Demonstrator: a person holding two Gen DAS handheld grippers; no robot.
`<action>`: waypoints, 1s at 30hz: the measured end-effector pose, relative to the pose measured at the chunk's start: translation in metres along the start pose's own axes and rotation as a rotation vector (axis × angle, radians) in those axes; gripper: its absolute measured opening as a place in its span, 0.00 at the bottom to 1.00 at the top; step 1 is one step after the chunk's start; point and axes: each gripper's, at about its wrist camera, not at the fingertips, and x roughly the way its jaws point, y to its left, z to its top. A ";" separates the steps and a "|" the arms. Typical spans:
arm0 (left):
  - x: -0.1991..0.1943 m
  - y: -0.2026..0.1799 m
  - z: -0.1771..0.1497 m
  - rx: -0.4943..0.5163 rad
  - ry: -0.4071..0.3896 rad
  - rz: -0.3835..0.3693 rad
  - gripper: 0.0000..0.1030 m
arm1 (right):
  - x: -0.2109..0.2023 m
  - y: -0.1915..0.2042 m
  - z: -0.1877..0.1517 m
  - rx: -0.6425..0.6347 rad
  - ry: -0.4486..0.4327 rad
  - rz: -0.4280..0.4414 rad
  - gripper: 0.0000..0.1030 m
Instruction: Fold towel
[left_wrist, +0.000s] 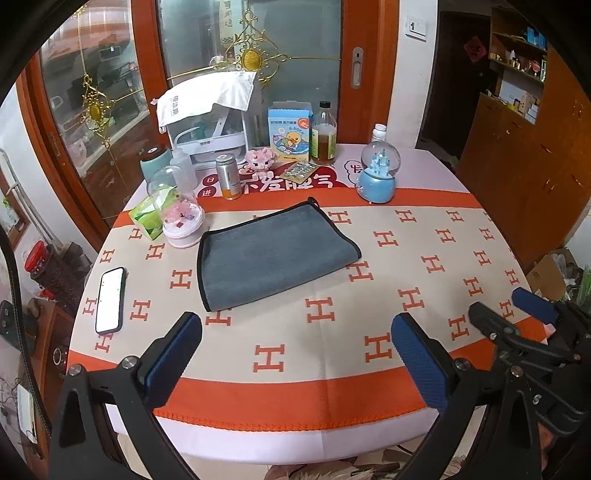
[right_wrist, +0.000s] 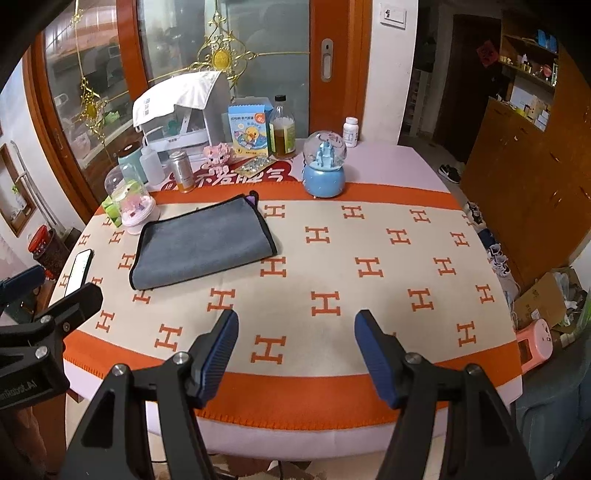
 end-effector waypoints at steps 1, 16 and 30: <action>0.000 -0.001 0.000 0.003 -0.001 0.000 0.99 | 0.000 0.000 -0.001 -0.001 0.004 0.001 0.64; -0.003 -0.004 -0.004 -0.014 -0.002 0.002 0.99 | -0.002 0.002 -0.003 -0.003 0.005 0.013 0.64; -0.001 -0.006 -0.002 -0.030 0.006 -0.002 0.99 | -0.005 -0.002 0.001 -0.001 -0.002 0.020 0.64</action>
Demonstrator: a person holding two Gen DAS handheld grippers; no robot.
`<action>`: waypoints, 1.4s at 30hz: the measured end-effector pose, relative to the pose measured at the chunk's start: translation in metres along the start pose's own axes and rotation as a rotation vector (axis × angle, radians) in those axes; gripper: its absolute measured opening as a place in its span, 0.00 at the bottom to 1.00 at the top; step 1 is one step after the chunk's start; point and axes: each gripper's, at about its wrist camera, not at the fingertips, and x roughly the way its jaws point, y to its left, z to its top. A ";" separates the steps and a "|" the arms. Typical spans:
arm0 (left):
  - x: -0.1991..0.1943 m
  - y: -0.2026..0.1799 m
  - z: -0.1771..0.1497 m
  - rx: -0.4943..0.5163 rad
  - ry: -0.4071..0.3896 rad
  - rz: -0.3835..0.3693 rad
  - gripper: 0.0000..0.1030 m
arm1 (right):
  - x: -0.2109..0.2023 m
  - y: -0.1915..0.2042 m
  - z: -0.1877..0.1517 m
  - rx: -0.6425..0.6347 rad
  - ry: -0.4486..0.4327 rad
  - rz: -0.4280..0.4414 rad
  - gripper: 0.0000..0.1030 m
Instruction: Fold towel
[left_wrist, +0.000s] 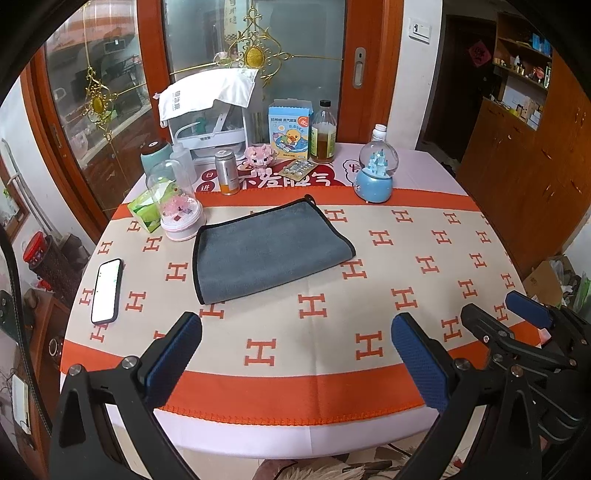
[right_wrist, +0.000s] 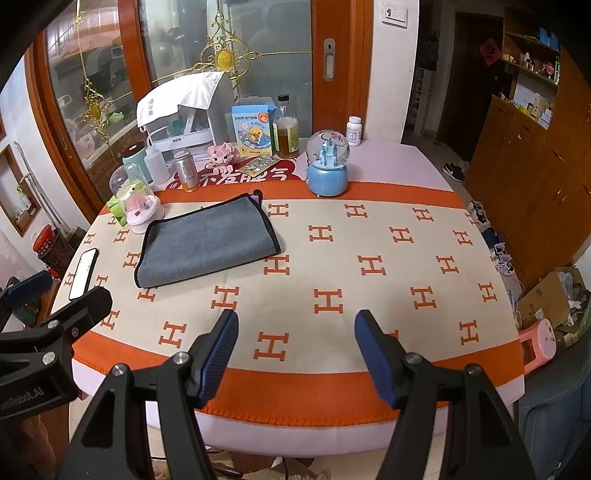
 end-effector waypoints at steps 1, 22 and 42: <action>0.000 0.000 0.000 0.000 0.000 0.000 0.99 | 0.000 -0.001 0.001 0.000 -0.001 0.001 0.64; 0.000 0.001 -0.004 -0.002 0.004 0.001 0.99 | 0.001 0.001 0.001 -0.006 -0.003 0.015 0.64; 0.005 -0.001 -0.003 0.001 0.015 0.004 0.99 | 0.003 0.001 0.002 -0.005 -0.001 0.021 0.64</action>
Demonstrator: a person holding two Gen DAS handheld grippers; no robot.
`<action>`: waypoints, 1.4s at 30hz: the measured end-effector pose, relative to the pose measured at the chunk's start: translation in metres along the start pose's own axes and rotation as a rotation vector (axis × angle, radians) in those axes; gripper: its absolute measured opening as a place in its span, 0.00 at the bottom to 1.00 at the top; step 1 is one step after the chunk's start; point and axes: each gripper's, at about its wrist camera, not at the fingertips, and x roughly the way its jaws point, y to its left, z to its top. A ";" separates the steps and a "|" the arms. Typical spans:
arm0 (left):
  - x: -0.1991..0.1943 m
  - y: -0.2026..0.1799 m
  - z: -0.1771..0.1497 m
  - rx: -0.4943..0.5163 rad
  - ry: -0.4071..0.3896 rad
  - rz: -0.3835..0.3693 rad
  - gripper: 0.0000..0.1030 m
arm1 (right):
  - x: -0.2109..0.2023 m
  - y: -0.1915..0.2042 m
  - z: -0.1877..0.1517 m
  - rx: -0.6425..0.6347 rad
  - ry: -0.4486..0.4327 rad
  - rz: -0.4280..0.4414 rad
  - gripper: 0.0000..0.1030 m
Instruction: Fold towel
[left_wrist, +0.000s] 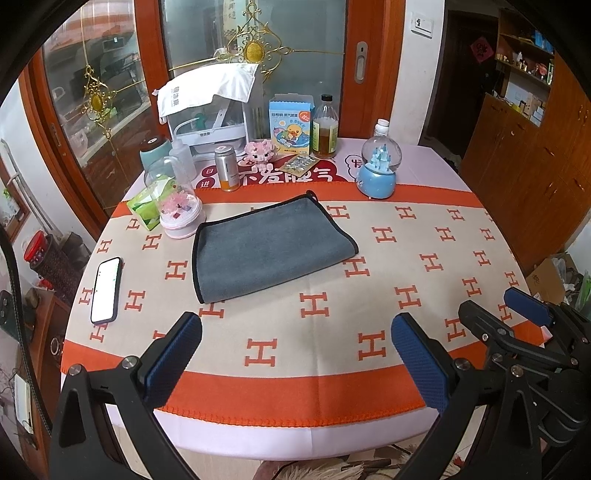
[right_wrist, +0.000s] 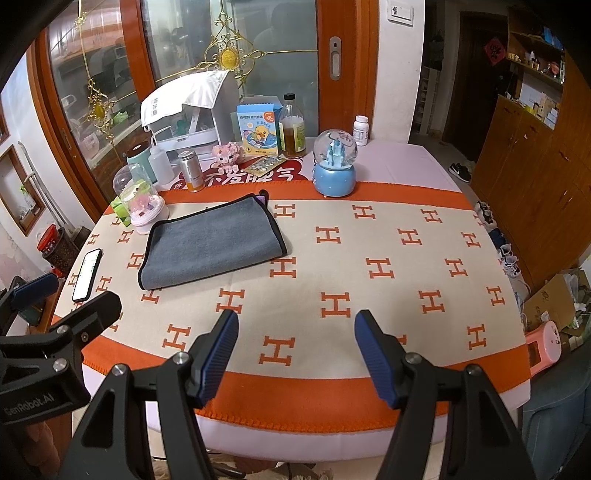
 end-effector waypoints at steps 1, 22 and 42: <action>0.001 0.001 0.000 0.000 0.001 0.000 0.99 | 0.001 0.001 0.000 0.000 0.001 0.000 0.64; 0.004 0.005 0.001 -0.001 0.009 -0.003 0.99 | 0.007 0.004 0.000 0.001 0.006 0.007 0.64; 0.006 0.006 0.001 0.001 0.015 0.000 0.99 | 0.007 0.002 0.001 0.002 0.006 0.006 0.64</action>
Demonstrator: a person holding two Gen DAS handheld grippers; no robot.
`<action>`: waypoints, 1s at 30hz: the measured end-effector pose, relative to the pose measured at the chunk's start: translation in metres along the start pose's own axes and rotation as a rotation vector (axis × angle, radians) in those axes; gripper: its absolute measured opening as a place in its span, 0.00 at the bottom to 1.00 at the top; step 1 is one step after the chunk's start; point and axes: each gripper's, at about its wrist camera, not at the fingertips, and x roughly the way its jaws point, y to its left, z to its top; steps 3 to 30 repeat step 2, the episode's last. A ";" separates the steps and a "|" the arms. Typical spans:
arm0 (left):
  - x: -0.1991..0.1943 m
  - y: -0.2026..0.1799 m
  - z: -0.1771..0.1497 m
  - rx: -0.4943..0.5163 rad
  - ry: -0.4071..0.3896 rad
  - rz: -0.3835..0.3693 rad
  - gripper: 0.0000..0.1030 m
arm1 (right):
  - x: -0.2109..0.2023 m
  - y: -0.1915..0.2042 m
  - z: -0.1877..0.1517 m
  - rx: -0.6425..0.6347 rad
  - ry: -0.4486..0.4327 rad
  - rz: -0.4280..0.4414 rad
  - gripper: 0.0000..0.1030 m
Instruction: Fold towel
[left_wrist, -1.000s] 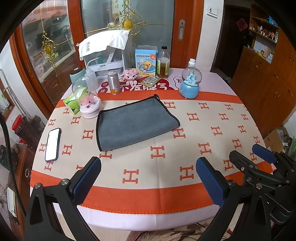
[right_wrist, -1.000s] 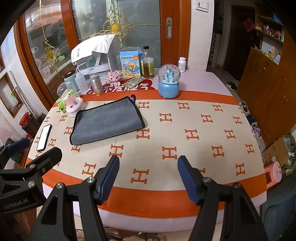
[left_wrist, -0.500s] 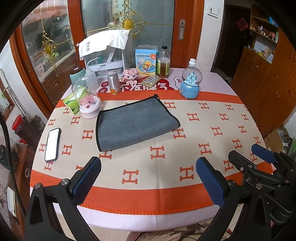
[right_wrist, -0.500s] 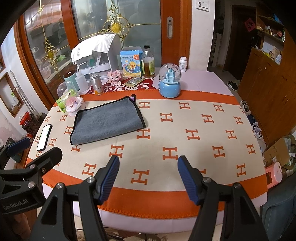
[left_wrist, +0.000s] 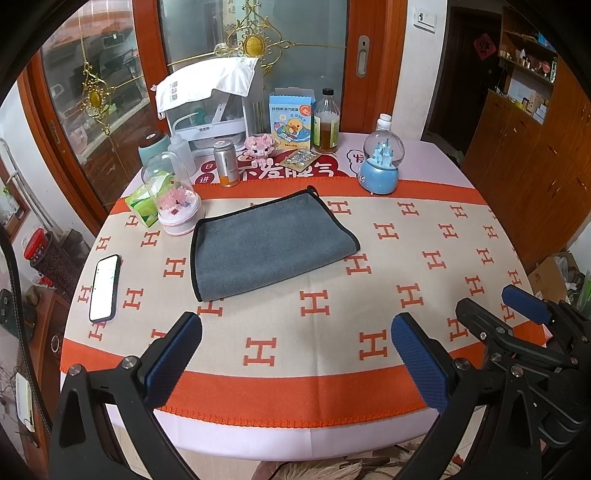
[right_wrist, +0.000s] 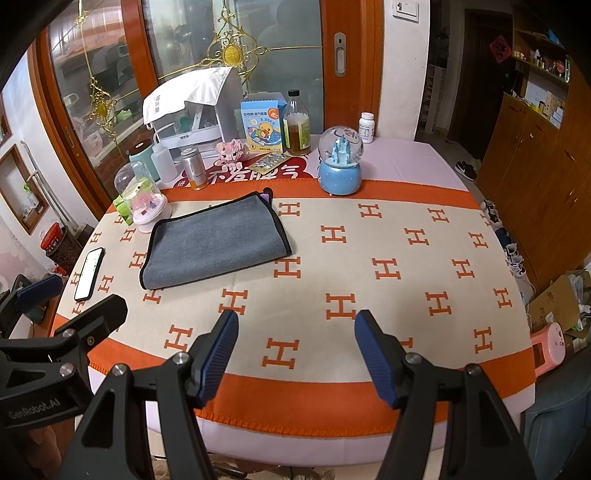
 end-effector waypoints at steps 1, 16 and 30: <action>0.000 0.000 0.000 -0.001 -0.001 0.000 0.99 | 0.001 0.001 0.000 0.000 0.000 0.000 0.64; 0.000 0.000 0.000 -0.001 -0.001 0.000 0.99 | 0.000 0.000 0.000 0.001 0.000 0.000 0.64; 0.000 0.000 0.000 -0.001 -0.001 0.000 0.99 | 0.000 0.000 0.000 0.001 0.000 0.000 0.64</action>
